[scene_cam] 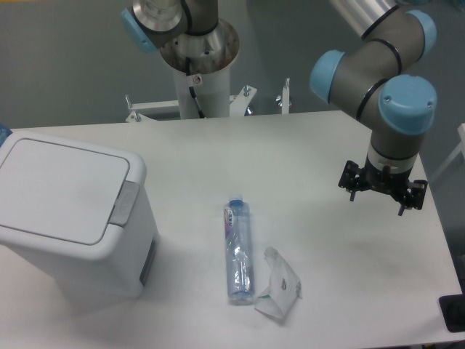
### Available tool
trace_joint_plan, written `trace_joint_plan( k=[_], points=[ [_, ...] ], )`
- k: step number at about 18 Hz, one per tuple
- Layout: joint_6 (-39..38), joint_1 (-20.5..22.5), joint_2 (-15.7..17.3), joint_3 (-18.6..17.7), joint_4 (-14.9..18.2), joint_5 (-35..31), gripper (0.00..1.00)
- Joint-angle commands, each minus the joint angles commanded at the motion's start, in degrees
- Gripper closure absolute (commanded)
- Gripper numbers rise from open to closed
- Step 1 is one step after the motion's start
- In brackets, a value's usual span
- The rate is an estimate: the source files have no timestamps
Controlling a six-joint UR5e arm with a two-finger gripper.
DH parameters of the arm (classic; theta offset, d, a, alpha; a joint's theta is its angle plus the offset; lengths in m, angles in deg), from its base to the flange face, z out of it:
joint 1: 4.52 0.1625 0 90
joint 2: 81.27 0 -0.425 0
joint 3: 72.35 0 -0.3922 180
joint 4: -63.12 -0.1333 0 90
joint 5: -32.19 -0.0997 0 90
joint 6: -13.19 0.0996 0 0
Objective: Open the trash can
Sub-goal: 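Move the open gripper toward the white trash can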
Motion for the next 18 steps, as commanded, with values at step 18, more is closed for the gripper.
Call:
trace_joint_plan(
  k=[18],
  points=[
    [-19.75,-1.22,5.27,-1.93,-5.09,18.09,0.00]
  ],
)
